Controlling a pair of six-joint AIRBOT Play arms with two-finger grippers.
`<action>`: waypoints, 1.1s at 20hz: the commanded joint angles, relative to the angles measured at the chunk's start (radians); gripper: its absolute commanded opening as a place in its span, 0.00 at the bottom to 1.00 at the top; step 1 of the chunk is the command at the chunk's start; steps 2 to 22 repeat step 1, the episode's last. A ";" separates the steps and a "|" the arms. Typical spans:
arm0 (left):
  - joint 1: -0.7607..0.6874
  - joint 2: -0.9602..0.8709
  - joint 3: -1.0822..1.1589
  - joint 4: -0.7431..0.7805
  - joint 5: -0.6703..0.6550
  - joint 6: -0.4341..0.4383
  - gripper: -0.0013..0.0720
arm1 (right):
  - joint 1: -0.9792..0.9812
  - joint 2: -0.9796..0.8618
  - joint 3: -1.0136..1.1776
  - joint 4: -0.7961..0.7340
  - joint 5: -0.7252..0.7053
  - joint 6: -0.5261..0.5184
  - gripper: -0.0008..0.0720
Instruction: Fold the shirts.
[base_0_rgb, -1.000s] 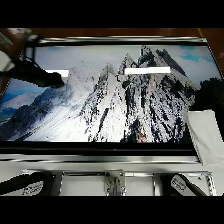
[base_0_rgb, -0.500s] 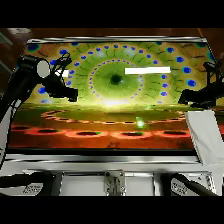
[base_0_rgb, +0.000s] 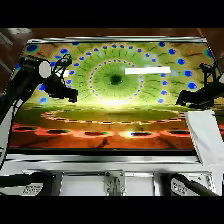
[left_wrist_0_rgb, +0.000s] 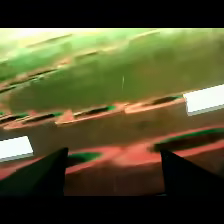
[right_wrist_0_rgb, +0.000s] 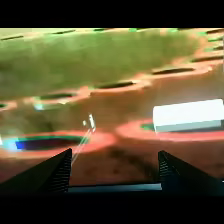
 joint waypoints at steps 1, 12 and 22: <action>0.000 0.000 0.000 0.000 0.000 0.000 0.93 | 0.001 -0.001 0.001 0.001 0.002 0.000 0.91; 0.000 0.000 0.000 0.000 0.000 0.000 0.93 | 0.001 -0.001 0.001 0.001 0.002 0.000 0.91; 0.000 0.000 0.000 0.000 0.000 0.000 0.93 | 0.001 -0.001 0.001 0.001 0.002 0.000 0.91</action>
